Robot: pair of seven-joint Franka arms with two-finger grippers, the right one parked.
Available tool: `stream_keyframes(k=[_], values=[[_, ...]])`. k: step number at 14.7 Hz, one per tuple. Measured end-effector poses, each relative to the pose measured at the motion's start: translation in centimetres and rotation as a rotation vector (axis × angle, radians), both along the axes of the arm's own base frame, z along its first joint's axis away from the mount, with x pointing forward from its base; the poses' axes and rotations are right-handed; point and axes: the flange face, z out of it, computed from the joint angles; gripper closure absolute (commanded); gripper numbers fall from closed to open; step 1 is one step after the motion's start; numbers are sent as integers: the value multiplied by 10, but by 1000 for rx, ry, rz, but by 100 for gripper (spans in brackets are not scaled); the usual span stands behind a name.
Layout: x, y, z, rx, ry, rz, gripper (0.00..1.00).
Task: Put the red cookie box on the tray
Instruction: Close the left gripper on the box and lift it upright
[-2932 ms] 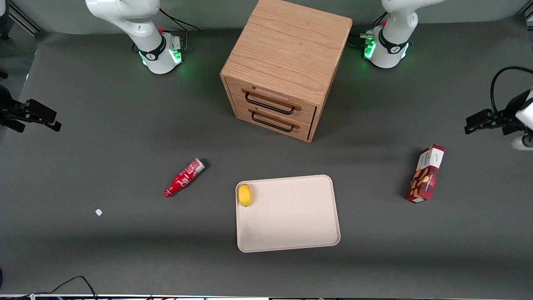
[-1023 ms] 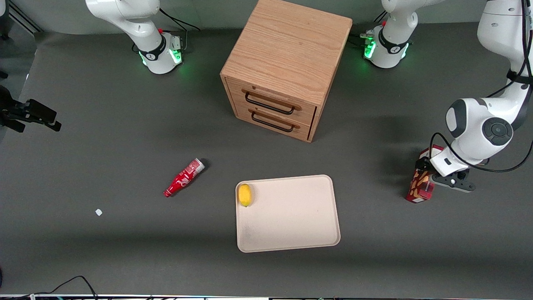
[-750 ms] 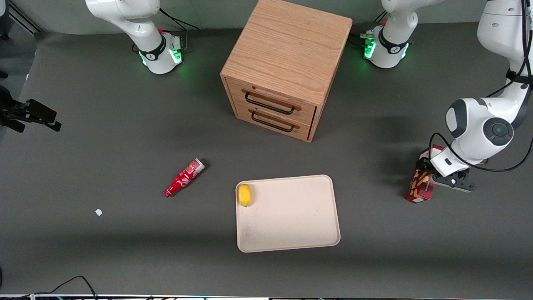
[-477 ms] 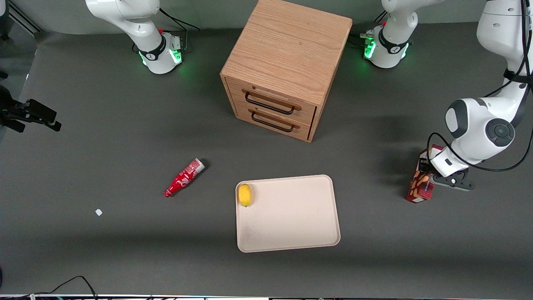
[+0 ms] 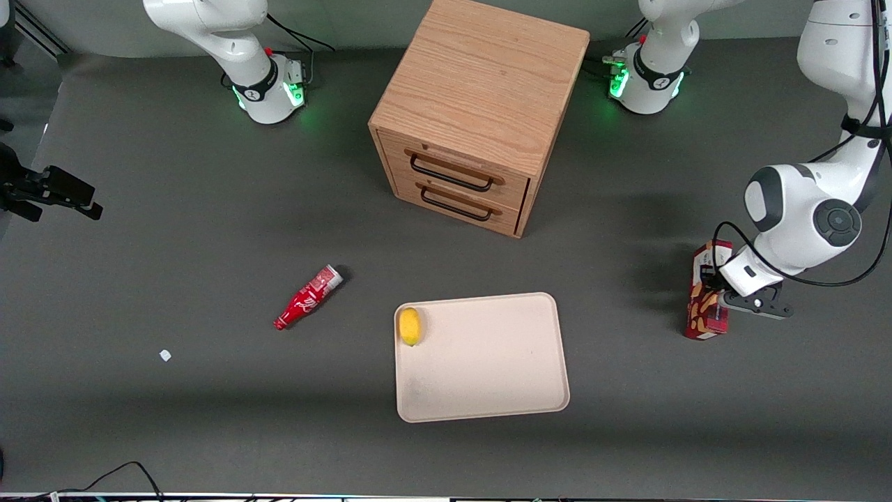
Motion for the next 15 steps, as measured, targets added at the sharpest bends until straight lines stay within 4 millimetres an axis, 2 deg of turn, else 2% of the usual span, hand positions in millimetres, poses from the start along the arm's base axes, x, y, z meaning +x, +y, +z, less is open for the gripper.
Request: stream_keyframes(k=[2, 3, 7, 9, 12, 15], values=[[5, -1, 13, 0, 13, -2, 100], [10, -3, 28, 1, 25, -5, 100], [41, -23, 111, -3, 22, 2, 100], [55, -44, 144, -9, 16, 19, 100], [73, -85, 185, -20, 32, 43, 100], [97, -134, 207, -41, 47, 97, 100]])
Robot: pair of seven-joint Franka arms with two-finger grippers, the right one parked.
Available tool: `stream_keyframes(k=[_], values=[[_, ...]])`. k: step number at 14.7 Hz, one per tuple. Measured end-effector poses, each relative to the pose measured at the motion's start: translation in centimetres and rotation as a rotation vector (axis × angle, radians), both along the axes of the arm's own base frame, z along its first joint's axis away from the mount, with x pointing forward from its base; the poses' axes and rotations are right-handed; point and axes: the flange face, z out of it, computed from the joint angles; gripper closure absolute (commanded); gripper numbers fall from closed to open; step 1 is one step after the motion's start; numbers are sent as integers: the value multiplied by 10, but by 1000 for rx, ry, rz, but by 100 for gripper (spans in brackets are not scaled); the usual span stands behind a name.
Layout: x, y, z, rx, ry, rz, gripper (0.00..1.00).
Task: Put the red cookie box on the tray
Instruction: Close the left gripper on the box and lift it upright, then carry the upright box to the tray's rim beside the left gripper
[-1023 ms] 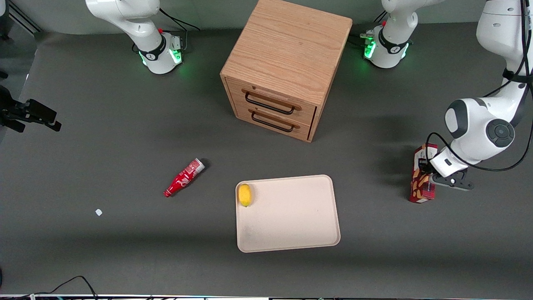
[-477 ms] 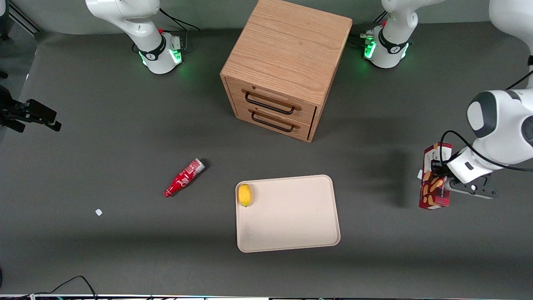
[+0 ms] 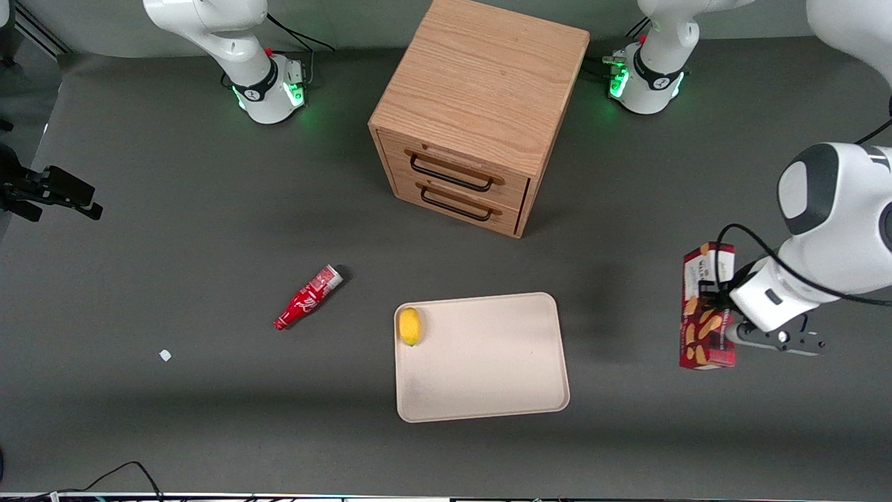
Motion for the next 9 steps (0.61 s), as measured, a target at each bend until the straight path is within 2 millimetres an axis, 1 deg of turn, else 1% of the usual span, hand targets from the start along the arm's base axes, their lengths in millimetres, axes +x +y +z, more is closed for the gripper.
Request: stream_keyframes(k=[1, 2, 4, 5, 6, 7, 9], values=[[8, -20, -1, -10, 0, 21, 100], [15, -44, -8, -19, 4, 48, 100], [28, -98, -26, -41, 11, 116, 100], [32, -119, -35, -50, 15, 143, 100], [36, -138, -47, -56, 18, 167, 100], [39, -152, -61, -57, 18, 188, 100], [42, -176, -95, -40, 17, 214, 100]])
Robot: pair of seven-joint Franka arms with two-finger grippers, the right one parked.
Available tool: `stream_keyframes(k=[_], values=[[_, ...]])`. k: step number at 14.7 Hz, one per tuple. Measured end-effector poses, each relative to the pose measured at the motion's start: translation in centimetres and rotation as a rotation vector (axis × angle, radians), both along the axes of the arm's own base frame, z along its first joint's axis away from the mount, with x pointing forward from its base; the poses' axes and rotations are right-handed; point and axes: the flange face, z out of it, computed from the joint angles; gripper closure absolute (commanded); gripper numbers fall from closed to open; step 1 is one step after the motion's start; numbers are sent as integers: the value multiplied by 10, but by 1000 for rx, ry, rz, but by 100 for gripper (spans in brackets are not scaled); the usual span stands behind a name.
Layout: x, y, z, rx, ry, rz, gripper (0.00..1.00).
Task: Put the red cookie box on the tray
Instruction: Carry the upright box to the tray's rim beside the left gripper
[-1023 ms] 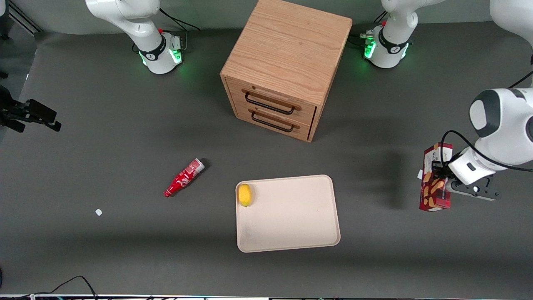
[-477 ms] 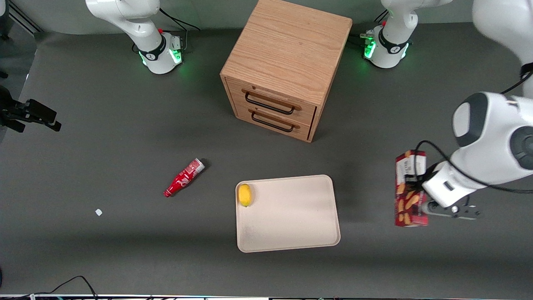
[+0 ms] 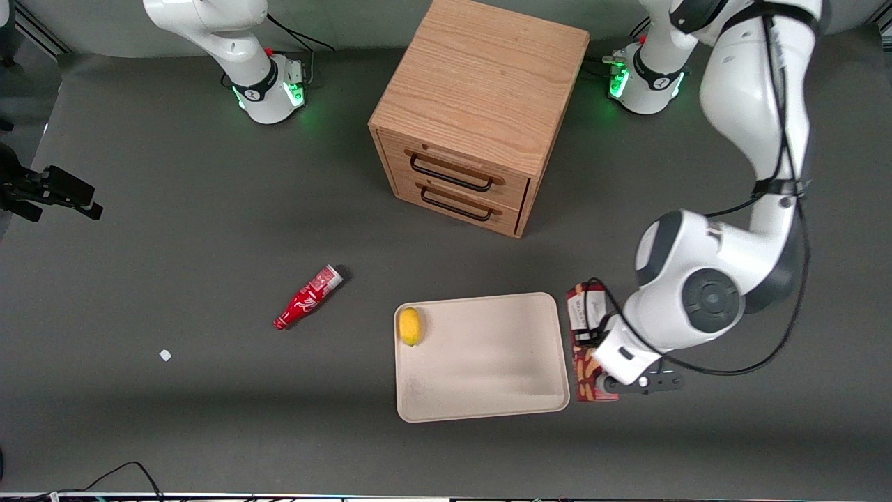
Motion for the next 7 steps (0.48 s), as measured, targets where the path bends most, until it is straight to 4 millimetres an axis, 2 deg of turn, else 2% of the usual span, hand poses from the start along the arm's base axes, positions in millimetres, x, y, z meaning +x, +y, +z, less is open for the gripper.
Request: stream_keyframes(k=[4, 7], values=[[-9, -46, -58, 47, 4, 20, 100], [-14, -58, -84, 72, 6, 15, 100]])
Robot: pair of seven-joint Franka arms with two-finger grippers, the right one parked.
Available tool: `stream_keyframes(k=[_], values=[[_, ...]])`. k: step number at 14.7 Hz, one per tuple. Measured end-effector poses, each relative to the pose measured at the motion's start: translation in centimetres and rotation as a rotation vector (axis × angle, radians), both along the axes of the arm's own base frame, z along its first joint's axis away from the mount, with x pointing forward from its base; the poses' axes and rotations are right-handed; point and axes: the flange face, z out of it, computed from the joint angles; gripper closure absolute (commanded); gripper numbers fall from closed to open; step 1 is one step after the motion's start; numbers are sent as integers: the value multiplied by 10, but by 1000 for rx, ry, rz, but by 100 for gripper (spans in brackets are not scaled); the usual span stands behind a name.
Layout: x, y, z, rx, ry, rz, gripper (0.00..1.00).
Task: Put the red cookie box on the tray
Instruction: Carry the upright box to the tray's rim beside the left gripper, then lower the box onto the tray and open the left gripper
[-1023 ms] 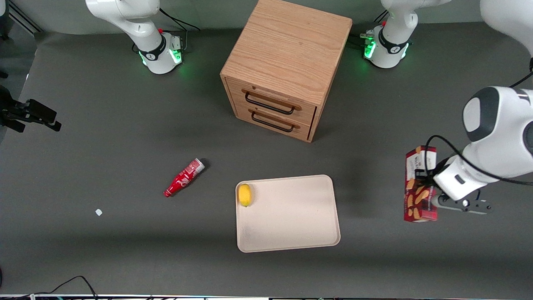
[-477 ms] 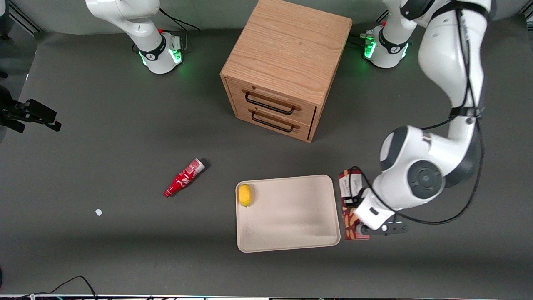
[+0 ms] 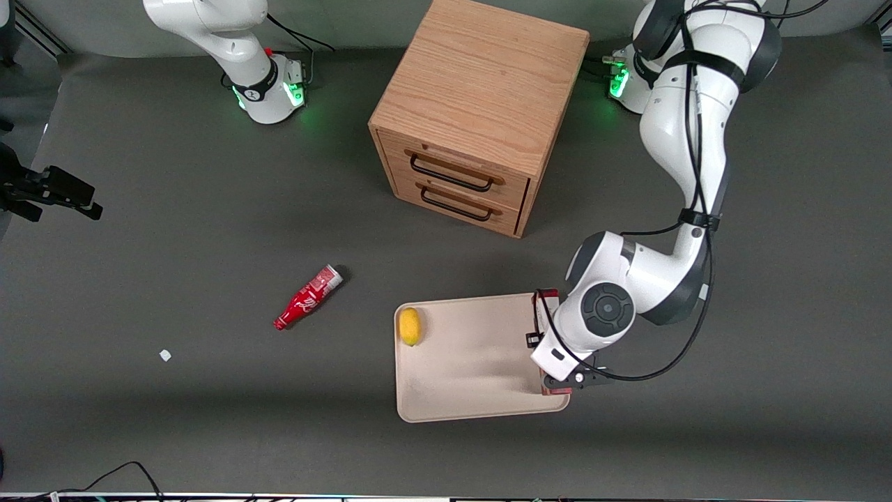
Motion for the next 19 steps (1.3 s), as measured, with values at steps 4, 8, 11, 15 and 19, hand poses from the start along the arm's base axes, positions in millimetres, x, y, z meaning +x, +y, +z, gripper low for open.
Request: stream_keyframes(k=[4, 8, 11, 15, 19], values=[[-1, 0, -15, 27, -2, 4, 100], [2, -2, -23, 21, -25, 7, 100], [2, -2, -25, 21, -27, 9, 97], [2, -2, -25, 31, -33, 3, 0], [5, -2, -22, 23, -61, 2, 0]])
